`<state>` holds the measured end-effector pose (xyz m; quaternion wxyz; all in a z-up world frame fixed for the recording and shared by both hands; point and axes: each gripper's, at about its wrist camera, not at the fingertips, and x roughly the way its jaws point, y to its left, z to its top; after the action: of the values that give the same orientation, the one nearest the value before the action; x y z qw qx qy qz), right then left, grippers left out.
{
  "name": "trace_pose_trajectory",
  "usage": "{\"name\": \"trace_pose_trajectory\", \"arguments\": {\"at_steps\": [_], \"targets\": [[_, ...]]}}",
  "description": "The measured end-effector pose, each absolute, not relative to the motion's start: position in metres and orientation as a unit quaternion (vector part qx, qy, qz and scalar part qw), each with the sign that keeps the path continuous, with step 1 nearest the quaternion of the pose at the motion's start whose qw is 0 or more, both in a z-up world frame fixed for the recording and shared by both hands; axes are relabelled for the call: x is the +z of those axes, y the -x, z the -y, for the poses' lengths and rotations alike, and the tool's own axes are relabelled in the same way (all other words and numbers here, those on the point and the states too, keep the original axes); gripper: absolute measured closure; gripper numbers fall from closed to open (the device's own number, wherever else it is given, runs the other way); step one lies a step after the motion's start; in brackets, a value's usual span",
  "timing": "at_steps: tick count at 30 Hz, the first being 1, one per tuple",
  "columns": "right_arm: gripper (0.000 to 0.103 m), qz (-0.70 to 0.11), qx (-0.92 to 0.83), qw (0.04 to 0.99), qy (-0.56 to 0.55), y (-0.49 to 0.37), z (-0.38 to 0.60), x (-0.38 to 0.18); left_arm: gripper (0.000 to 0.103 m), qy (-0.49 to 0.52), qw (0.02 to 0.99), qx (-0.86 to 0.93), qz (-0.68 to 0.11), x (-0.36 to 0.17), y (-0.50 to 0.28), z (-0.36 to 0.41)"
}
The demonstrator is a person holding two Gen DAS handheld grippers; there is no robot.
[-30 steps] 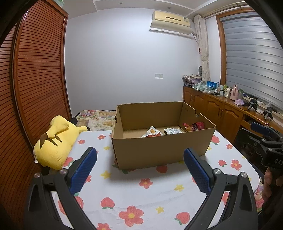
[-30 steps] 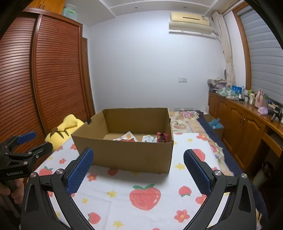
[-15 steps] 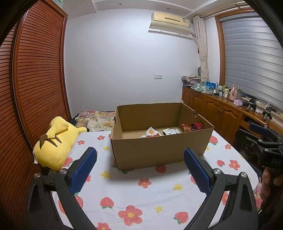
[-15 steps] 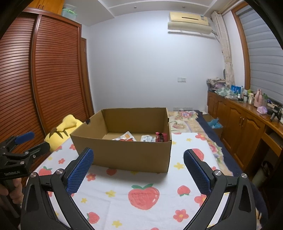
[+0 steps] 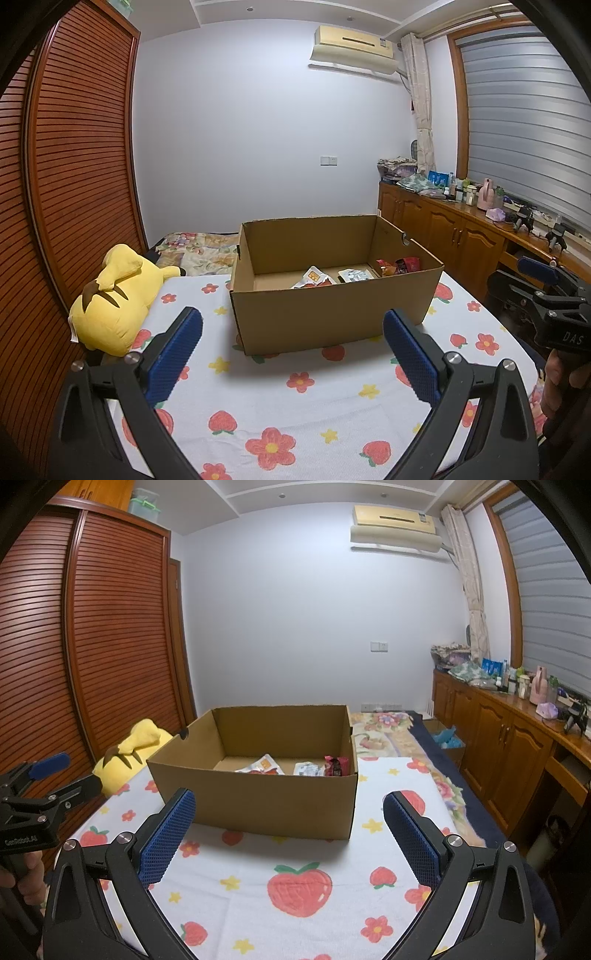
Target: Organize snacks
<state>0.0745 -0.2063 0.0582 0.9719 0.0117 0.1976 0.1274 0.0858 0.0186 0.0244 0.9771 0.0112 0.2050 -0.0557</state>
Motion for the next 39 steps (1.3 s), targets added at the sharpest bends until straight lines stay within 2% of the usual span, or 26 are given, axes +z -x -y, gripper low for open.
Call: {"name": "trace_pose_trajectory", "arguments": {"at_steps": [39], "targets": [[0.000, -0.198, 0.125, 0.972, -0.014, -0.0735, 0.2065, 0.0609, 0.004, -0.013, 0.978, -0.057, -0.199, 0.0287, -0.0802, -0.0195]]}}
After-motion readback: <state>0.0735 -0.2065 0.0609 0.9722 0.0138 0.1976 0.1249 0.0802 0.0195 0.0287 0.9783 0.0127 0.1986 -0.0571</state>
